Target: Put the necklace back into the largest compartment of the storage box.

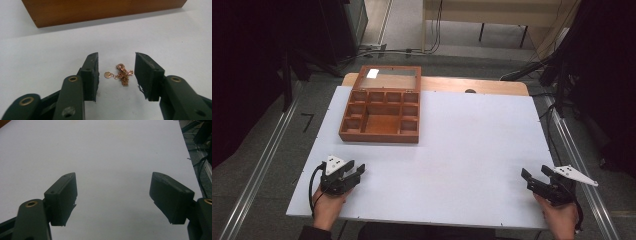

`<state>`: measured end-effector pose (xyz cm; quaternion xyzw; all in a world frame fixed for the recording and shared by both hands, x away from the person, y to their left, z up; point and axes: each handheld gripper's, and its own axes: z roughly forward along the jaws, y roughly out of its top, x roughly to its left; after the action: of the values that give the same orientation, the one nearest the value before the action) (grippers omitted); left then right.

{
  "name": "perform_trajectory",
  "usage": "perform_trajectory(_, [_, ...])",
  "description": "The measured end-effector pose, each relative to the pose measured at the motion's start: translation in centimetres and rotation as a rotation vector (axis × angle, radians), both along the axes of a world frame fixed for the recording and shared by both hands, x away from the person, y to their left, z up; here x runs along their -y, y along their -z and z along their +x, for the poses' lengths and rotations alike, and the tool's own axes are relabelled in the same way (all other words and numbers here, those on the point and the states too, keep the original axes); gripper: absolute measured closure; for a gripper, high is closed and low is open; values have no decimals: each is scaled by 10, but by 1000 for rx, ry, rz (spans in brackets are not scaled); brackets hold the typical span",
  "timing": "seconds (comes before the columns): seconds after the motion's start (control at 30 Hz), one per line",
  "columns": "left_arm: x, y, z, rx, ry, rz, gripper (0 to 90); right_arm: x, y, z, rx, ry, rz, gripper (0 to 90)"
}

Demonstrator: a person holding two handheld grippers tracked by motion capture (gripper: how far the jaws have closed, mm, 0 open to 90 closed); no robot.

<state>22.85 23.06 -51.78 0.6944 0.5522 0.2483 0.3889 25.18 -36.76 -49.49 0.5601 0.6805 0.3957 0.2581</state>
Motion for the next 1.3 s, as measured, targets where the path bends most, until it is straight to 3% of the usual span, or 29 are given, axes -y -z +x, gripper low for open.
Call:
perform_trajectory(0.57, [4,1,2,-44,34,11,717,1,0,0,-6,3,3,208])
perform_trajectory(0.7, [5,1,2,-45,37,18,718,1,1,1,-8,2,2,209])
perform_trajectory(0.97, [6,0,2,-59,28,37,844,1,0,1,-9,4,4,210])
perform_trajectory(1.3, [7,-3,0,-45,19,32,858,1,0,1,-10,6,7,210])
